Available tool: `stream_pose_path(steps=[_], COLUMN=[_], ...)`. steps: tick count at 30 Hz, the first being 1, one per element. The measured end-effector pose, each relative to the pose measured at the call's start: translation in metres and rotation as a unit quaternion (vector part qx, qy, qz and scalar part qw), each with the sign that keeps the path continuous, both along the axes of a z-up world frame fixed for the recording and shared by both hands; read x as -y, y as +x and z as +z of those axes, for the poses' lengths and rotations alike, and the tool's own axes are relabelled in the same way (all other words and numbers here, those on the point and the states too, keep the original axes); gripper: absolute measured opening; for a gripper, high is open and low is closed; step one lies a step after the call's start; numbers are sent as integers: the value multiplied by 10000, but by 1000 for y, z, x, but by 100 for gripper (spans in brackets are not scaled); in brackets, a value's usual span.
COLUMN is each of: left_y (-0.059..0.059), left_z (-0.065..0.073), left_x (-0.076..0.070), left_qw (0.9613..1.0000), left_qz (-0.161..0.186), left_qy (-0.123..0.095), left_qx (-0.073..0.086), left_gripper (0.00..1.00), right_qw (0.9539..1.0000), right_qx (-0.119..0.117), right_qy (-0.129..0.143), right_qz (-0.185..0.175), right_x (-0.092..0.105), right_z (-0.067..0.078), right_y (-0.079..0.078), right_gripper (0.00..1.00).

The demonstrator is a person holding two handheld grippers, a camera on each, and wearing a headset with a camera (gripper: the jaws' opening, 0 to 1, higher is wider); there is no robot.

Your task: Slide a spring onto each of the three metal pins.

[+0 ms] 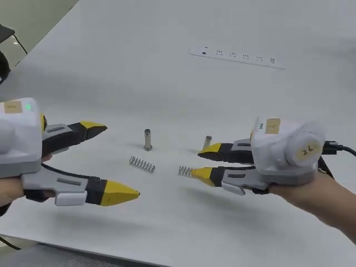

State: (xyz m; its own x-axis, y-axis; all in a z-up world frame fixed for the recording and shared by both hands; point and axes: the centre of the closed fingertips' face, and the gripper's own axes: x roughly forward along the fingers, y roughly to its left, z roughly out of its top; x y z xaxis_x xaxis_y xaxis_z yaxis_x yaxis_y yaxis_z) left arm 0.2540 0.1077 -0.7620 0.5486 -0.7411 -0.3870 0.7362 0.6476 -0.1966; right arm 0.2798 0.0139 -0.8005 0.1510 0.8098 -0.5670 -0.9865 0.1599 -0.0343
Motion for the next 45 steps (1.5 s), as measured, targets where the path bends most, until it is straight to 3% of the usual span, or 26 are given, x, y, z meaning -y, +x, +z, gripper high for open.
stream_pose_path(steps=[9,29,35,45], left_y=[-2,-9,-10,-12], left_z=[-2,-1,0,3], left_x=[-2,5,5,10], left_qw=[10000,9999,9999,9998], left_qz=[10,-116,-109,-204], left_qy=[16,56,42,58], left_qx=[-27,-33,-24,-22], left_gripper=[95,95,95,94], right_qw=[9989,9958,9941,9943], right_qx=[25,-54,-60,136], right_qy=[-446,-912,-1075,-1027], right_qz=[104,90,124,235], right_x=[-2,5,9,13], right_z=[-18,-47,-55,-45], right_y=[1,5,4,6], right_gripper=[19,15,9,8])
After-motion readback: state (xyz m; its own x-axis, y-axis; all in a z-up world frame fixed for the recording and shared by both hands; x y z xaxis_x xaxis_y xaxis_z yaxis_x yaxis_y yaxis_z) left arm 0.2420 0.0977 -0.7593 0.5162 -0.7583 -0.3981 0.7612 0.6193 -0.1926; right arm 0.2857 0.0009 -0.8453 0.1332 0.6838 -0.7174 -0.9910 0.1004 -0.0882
